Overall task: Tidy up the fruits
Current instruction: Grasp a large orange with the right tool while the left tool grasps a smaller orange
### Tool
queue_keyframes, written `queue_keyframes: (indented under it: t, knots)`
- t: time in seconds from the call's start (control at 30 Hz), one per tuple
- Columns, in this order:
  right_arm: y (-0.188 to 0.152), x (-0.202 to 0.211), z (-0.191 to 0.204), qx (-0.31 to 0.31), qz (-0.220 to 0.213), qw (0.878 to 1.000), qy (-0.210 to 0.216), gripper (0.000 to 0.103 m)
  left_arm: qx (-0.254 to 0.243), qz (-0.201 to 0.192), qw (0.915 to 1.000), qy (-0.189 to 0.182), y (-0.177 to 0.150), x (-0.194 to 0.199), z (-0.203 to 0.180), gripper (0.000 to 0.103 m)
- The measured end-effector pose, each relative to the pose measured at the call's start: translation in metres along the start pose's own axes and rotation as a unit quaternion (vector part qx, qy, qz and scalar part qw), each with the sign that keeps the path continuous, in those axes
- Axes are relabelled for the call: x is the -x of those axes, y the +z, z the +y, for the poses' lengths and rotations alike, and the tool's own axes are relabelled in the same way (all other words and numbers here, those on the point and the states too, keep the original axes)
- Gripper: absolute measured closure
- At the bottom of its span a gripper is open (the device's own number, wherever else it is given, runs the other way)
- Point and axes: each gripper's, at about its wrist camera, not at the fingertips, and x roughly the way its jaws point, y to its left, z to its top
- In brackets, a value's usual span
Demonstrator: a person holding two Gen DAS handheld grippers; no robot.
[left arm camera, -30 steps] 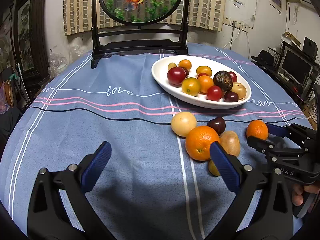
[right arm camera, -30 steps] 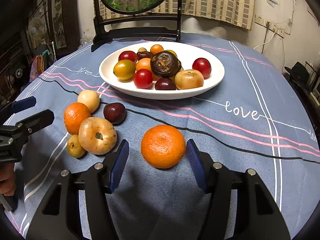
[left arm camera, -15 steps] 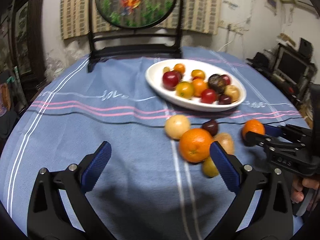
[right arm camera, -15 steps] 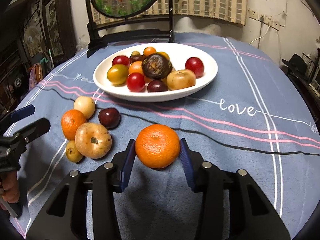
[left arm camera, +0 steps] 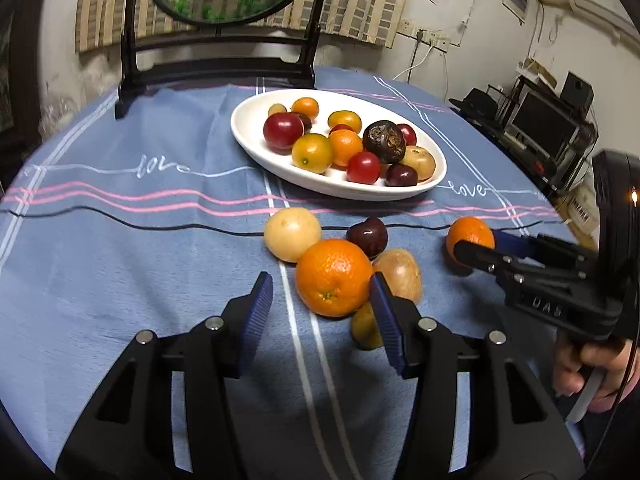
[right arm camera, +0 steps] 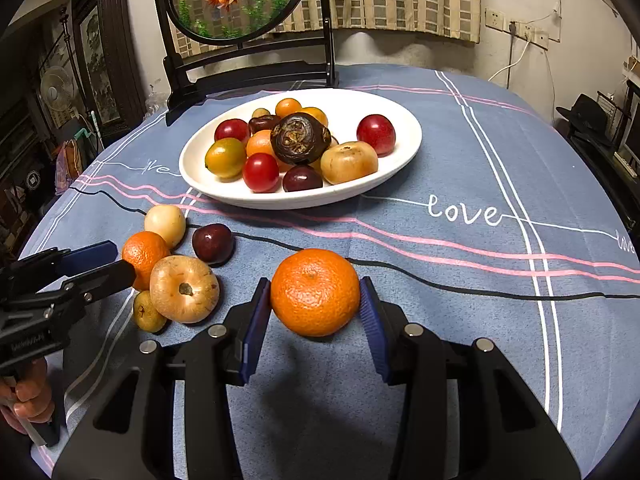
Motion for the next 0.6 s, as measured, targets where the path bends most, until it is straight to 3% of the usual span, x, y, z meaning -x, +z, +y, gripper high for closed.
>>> queue_keyframes:
  t: [0.2,0.6]
  knots:
    - [0.000,0.001,-0.001,-0.002,0.001,1.000,-0.001,0.058,0.025,0.015,0.9993,-0.025,0.003,-0.010,0.003,0.055]
    - [-0.001,0.001,0.000,-0.002,0.004,1.000,0.000,0.058,0.041,0.027,0.9981,-0.036,0.004,-0.019,0.002,0.056]
